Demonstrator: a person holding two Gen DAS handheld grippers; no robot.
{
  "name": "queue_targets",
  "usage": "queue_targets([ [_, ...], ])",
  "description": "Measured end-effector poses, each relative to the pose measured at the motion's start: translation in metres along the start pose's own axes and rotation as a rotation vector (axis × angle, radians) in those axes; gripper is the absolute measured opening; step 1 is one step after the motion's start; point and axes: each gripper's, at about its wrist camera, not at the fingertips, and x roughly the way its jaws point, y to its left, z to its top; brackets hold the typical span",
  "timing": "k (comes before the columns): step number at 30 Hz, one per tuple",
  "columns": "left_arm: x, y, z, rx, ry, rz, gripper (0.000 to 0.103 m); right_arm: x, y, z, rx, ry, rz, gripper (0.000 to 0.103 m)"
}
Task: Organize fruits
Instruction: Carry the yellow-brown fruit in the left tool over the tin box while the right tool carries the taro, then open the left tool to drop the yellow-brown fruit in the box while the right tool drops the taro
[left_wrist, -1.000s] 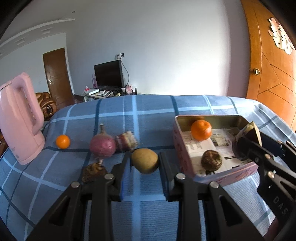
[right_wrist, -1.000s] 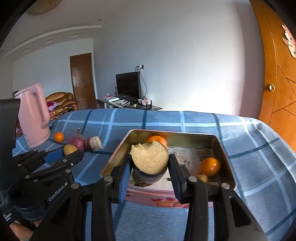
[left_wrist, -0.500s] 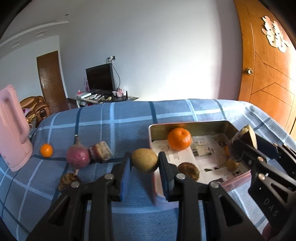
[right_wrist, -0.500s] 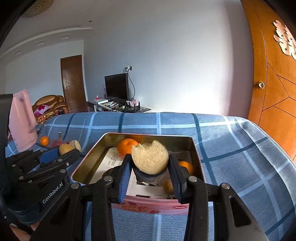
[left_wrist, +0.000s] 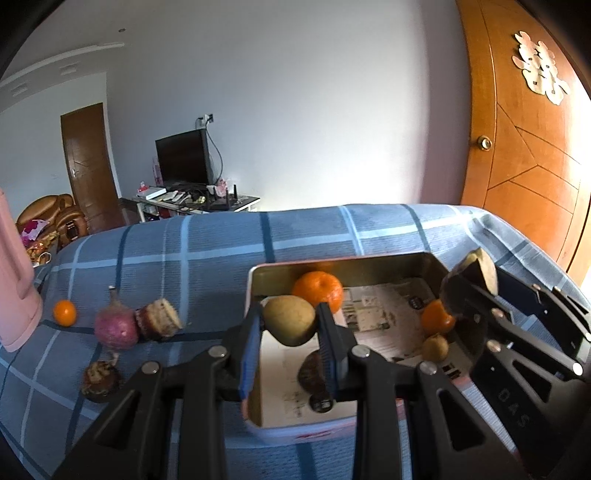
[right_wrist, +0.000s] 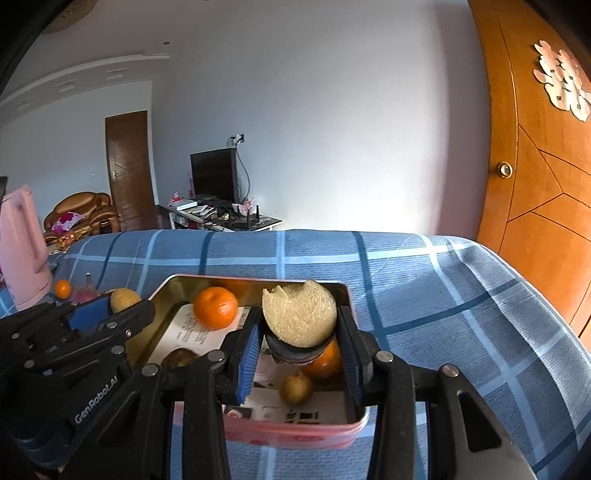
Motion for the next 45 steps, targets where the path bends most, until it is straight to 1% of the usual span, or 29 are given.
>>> queue_targets([
  [7,0.01,-0.016,0.004,0.01,0.008,-0.026,0.031,0.011,-0.015,0.005,0.036,0.015,-0.026,0.042],
  [12,0.023,-0.018,0.004,-0.013,0.05,-0.042,0.031,0.022,-0.016,0.007,0.036,0.042,-0.014,0.042],
  [18,0.034,-0.02,0.004,-0.021,0.073,-0.042,0.031,0.036,-0.018,0.008,0.049,0.087,0.001,0.042],
  [24,0.047,-0.018,0.004,-0.047,0.127,-0.049,0.031,0.049,-0.012,0.008,0.029,0.138,0.016,0.042],
  [28,0.058,-0.016,0.003,-0.065,0.178,-0.047,0.031,0.056,-0.011,0.007,0.021,0.175,0.025,0.042],
  [34,0.06,-0.015,0.002,-0.062,0.184,-0.034,0.031,0.061,-0.011,0.006,0.021,0.202,0.052,0.043],
  [38,0.06,-0.015,0.002,-0.063,0.184,-0.034,0.031,0.067,-0.014,0.005,0.043,0.236,0.08,0.043],
  [43,0.059,-0.014,0.001,-0.063,0.181,-0.037,0.03,0.066,-0.013,0.005,0.046,0.234,0.083,0.043],
  [45,0.055,-0.015,0.002,-0.053,0.163,-0.021,0.03,0.065,-0.015,0.006,0.054,0.227,0.093,0.043],
])
